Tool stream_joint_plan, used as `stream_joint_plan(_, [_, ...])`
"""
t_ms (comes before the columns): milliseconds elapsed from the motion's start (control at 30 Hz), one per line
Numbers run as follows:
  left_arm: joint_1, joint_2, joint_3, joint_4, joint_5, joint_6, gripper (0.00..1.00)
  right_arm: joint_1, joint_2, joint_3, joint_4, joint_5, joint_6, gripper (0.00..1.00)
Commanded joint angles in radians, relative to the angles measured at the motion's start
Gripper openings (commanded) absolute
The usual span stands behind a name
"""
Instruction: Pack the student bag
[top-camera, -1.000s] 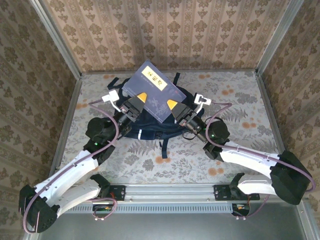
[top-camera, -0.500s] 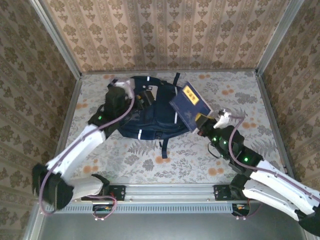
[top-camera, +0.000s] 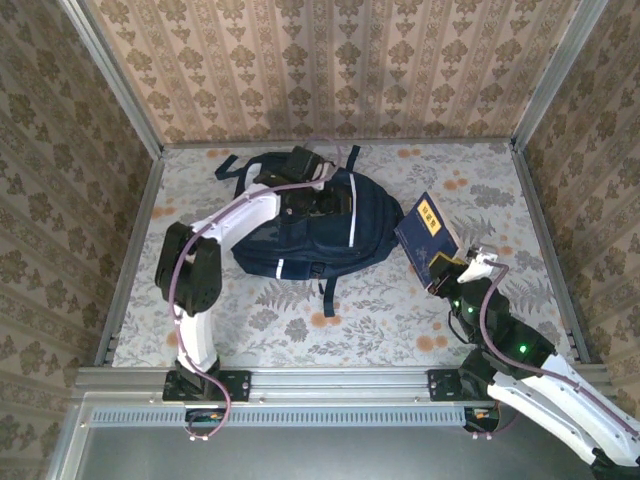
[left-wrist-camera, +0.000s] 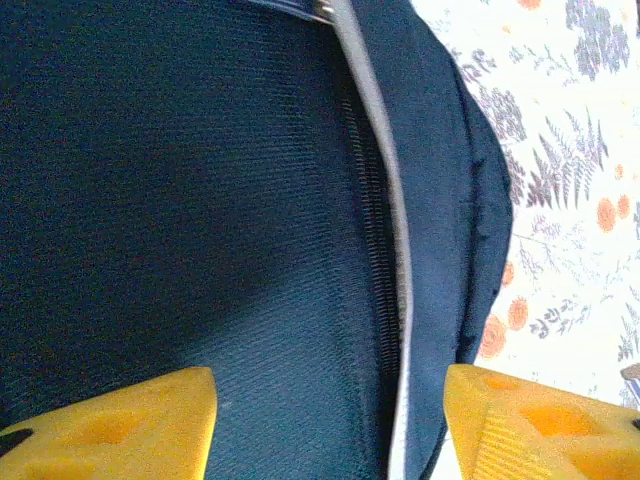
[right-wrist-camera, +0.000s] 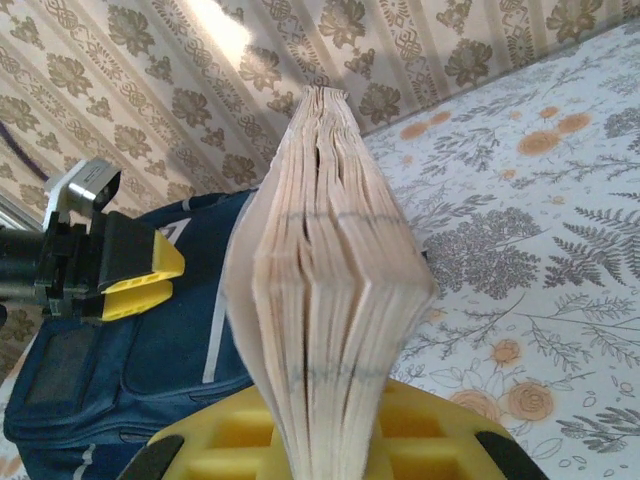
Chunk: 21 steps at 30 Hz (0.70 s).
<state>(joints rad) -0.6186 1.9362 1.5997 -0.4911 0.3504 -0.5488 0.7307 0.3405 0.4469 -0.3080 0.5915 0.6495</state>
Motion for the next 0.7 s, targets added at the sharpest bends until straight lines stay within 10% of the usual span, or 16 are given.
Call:
stream_joint_plan(0, [-0.022,0.064,0.100,-0.048,0.057,0.035,0.60,-0.004,-0.017,-0.013,0.012,0.030,-0.031,0.00])
stream_joint_plan(433, [-0.045,0.251,0.255,-0.105,0.046,0.014,0.46,-0.009,-0.032,-0.015,0.024,0.007,-0.048,0.00])
stream_joint_plan(600, [-0.040,0.251,0.265,-0.086,0.070,0.035,0.00,-0.010,-0.035,-0.010,0.023,0.014,-0.065,0.00])
stream_joint_plan(667, [-0.038,0.235,0.271,-0.093,0.084,0.057,0.00,-0.011,-0.034,0.002,0.013,0.015,-0.078,0.00])
